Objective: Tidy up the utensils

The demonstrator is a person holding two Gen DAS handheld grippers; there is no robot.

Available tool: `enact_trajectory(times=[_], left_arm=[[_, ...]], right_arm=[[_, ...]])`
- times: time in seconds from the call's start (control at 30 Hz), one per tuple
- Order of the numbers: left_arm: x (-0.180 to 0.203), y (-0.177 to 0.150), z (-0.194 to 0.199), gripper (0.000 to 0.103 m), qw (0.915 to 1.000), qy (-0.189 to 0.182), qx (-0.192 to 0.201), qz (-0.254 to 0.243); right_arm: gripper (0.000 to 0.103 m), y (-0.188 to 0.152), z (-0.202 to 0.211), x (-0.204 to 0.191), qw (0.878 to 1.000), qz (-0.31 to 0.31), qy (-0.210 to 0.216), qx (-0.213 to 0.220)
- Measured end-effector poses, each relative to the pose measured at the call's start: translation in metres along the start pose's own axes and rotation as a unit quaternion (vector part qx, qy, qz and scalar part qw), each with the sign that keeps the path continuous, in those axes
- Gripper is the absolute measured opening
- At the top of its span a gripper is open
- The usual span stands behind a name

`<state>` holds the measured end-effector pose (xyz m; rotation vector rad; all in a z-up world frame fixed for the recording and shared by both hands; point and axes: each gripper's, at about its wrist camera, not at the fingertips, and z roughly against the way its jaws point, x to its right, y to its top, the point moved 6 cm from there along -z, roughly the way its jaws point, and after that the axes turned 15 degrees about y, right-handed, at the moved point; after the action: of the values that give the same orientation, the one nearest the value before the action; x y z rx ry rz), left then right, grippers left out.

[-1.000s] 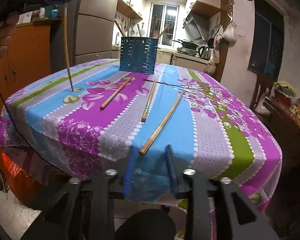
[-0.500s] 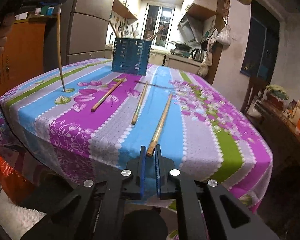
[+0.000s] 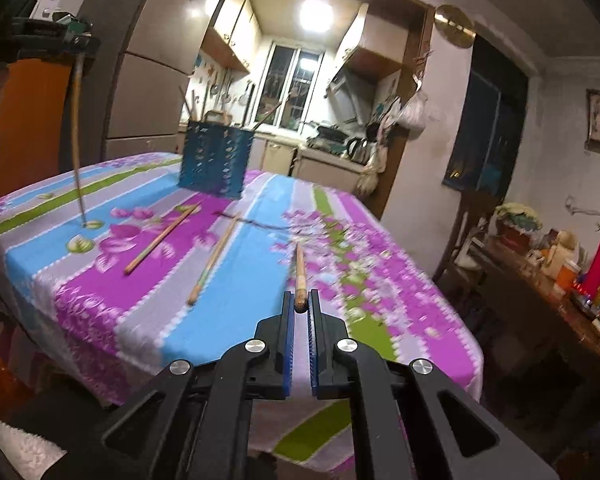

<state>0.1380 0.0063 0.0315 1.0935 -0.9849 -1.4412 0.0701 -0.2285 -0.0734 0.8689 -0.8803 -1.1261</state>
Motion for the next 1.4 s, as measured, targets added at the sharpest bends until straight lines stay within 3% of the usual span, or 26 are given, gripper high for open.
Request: enact_trajectory(times=[0.27,0.37,0.57,0.77,0.9,0.97,1.07,1.17,1.23,1.4], left_arm=[[0.004,0.004,-0.001,0.005,1.0000,0.006,0.007,-0.001],[0.000,0.002,-0.008,0.005,1.0000,0.002,0.009,0.001],[-0.018,-0.016,-0.027,0.005,0.9989,-0.004,-0.030,0.034],[-0.021,-0.015,-0.022,0.000,0.9990,-0.015,-0.009,0.041],[-0.020,0.007,-0.021,0.000,0.9989,-0.027,0.023,0.029],[-0.016,0.026,-0.029,0.000,0.9982,-0.026,0.052,0.015],[-0.001,0.045,-0.047,0.000,0.9944,0.014,0.100,-0.033],[0.022,0.044,-0.056,0.000,0.9890,0.025,0.118,-0.085],[0.046,0.029,-0.056,0.000,0.9751,0.044,0.150,-0.157],[0.054,-0.010,-0.117,0.000,0.9755,0.060,0.072,-0.199]], right_arm=[[0.007,0.052,0.016,0.025,0.998,0.017,0.013,0.064],[0.007,0.064,0.012,0.030,0.997,0.014,0.026,0.068],[0.007,0.069,0.001,0.031,0.997,0.004,0.043,0.065],[0.007,0.072,-0.006,0.021,0.997,0.010,0.054,0.060],[0.007,0.080,-0.012,0.014,0.995,0.014,0.073,0.059],[0.007,0.087,-0.022,0.012,0.994,0.014,0.090,0.053],[0.007,0.102,-0.044,0.009,0.993,0.020,0.112,0.040],[0.007,0.111,-0.061,0.010,0.992,0.024,0.121,0.025],[0.007,0.111,-0.068,0.008,0.992,0.033,0.122,0.014],[0.007,0.106,-0.077,0.003,0.991,0.050,0.125,-0.003]])
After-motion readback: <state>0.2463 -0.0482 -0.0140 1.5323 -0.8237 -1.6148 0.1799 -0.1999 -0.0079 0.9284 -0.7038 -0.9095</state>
